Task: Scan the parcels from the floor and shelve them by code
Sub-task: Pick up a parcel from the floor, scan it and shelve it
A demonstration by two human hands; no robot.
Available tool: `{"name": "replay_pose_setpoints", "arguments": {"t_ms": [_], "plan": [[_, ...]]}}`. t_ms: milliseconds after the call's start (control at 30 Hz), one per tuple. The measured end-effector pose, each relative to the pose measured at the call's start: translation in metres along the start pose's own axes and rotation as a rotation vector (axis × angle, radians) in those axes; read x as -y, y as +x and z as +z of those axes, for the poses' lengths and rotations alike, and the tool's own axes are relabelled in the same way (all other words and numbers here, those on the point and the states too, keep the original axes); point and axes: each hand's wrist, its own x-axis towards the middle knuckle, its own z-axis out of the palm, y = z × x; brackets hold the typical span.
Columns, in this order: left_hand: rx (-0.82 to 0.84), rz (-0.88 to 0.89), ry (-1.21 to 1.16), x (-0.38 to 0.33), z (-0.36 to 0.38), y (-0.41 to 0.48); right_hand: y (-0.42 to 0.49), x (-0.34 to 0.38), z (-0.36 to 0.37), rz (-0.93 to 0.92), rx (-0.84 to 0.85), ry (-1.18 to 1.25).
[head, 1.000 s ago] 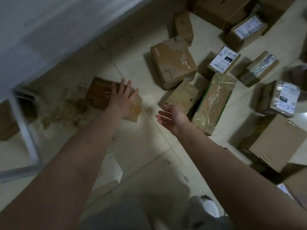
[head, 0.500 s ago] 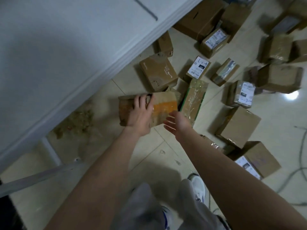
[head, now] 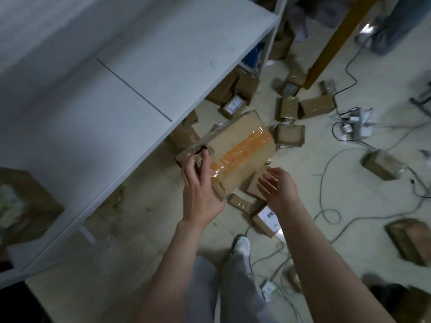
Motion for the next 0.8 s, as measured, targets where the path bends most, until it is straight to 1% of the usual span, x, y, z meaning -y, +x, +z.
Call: {"name": "replay_pose_setpoints", "arguments": {"t_ms": [67,133,200,267,333,467,567,800], "plan": [[-0.121,-0.153,-0.104,-0.043,-0.016,-0.020,-0.029,0.018,-0.026,0.006,0.045,0.052],[-0.213,-0.290,-0.257,-0.084,-0.027,-0.033,-0.053,0.032,-0.046,0.030,0.095,0.100],[-0.253,-0.341,-0.365,-0.114,-0.034,-0.035,-0.073,0.044,-0.060,0.052,0.128,0.165],[-0.238,-0.294,-0.390,-0.136,-0.043,-0.021,-0.086,0.058,-0.068,0.058,0.159,0.260],[-0.226,-0.195,-0.390,-0.151,-0.056,0.000,-0.098,0.072,-0.072,0.052,0.176,0.365],[-0.269,-0.048,-0.381,-0.178,-0.086,0.035,-0.116,0.102,-0.072,0.020,0.191,0.516],[-0.266,0.031,-0.348,-0.186,-0.099,0.049,-0.125,0.126,-0.062,-0.019,0.207,0.544],[-0.105,0.302,-0.292,-0.203,-0.094,0.097,-0.133,0.187,-0.032,-0.141,0.233,0.554]]}}
